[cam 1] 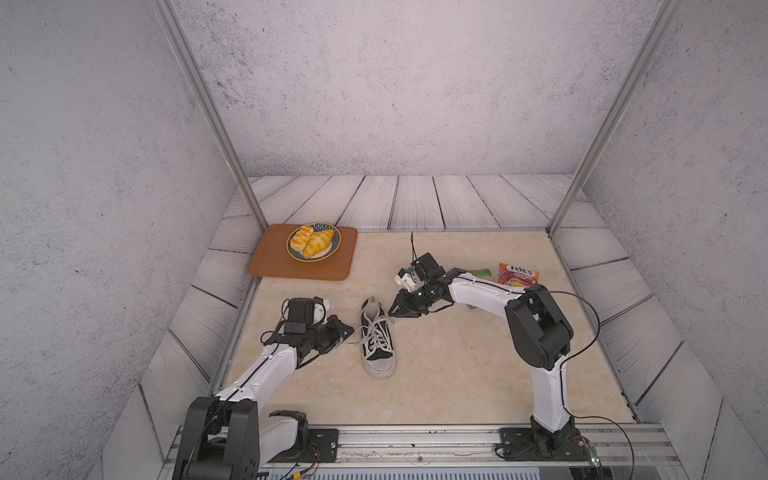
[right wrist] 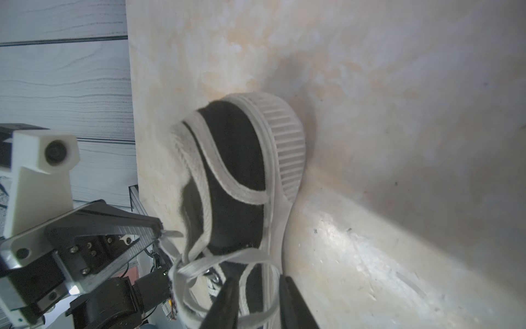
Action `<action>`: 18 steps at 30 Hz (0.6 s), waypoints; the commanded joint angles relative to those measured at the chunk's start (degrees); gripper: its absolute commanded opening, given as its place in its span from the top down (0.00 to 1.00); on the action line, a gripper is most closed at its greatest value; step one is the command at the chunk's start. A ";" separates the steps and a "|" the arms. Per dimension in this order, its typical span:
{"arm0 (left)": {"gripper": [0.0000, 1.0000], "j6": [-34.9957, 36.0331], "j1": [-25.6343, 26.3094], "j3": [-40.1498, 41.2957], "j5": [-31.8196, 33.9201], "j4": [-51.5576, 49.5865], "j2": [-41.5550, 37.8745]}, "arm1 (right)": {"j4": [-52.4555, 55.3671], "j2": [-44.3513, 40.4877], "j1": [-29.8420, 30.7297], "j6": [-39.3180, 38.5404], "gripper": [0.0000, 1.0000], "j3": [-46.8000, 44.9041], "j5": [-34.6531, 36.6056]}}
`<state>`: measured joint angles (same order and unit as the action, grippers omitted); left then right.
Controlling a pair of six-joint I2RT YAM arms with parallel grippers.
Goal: Tie the shoes
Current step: Tie the shoelace on the shoe.
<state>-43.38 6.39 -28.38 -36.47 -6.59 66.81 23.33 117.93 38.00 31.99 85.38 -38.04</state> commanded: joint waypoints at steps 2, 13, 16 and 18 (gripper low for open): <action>1.00 0.13 -0.46 -0.35 -0.71 1.19 0.27 | 2.97 3.74 0.70 -6.94 0.67 2.54 -3.73; 1.00 0.05 -0.46 -0.18 -0.97 1.53 -0.01 | 2.01 6.69 1.71 -11.63 0.63 5.49 -7.78; 1.00 0.06 -0.49 -0.18 -1.06 1.52 -0.09 | 2.07 6.58 1.67 -11.95 0.63 5.48 -7.35; 1.00 0.05 -0.46 -0.18 -0.97 1.53 -0.10 | 1.90 6.29 1.65 -11.96 0.66 5.17 -6.42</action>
<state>-43.55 6.39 -28.38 -36.75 -5.72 66.81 24.84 122.32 39.53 21.63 89.73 -43.88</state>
